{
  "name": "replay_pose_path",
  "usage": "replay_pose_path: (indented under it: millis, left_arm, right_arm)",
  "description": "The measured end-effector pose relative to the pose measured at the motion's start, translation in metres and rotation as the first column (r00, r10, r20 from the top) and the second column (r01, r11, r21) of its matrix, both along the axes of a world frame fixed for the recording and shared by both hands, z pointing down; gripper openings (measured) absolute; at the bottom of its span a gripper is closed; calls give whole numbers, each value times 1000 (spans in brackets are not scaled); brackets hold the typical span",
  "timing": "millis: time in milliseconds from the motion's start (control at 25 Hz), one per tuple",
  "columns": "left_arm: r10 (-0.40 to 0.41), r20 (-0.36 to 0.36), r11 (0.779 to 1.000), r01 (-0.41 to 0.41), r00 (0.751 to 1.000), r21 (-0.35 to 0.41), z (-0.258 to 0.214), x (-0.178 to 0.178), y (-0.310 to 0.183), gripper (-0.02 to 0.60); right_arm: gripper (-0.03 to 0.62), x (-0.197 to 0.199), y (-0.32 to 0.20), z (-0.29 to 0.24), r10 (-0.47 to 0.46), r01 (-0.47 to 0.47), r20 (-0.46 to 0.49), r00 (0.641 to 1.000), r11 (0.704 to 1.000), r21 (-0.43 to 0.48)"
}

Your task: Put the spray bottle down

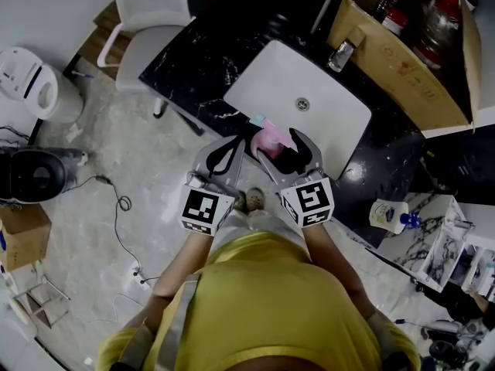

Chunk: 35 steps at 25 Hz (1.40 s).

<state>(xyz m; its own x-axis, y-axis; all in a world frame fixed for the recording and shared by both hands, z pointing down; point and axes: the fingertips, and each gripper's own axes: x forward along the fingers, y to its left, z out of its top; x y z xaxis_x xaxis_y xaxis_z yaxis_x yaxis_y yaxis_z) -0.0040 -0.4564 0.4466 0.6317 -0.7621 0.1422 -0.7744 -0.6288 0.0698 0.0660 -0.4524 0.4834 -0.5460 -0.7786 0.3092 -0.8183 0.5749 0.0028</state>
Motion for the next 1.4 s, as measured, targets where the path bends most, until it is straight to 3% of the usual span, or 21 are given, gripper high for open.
replay_pose_path:
  millis: [200, 320, 480, 720, 960, 1400]
  left_arm:
    - [27, -14, 999, -27, 1000, 25, -13, 10, 1, 5]
    - [32, -16, 998, -32, 999, 47, -23, 12, 2, 5]
    - [33, -33, 998, -31, 999, 56, -40, 15, 2, 5]
    - [1, -31, 991, 3, 1000, 134, -78, 14, -4, 5]
    - [-63, -23, 979, 67, 998, 193, -118, 9, -19, 5]
    - [-118, -53, 964, 127, 992, 235, -157, -1, -31, 5]
  right_arm:
    - [307, 17, 16, -22, 23, -23, 3, 1000, 999, 42]
    - [206, 27, 28, -36, 42, -43, 7, 999, 996, 78]
    - [3, 48, 31, -64, 127, -134, 56, 990, 980, 144]
    - [-6, 63, 18, -113, 206, -215, 62, 977, 943, 252]
    - [-5, 63, 0, -165, 233, -238, 61, 971, 893, 381]
    - [-6, 63, -18, -205, 246, -262, 94, 965, 873, 411]
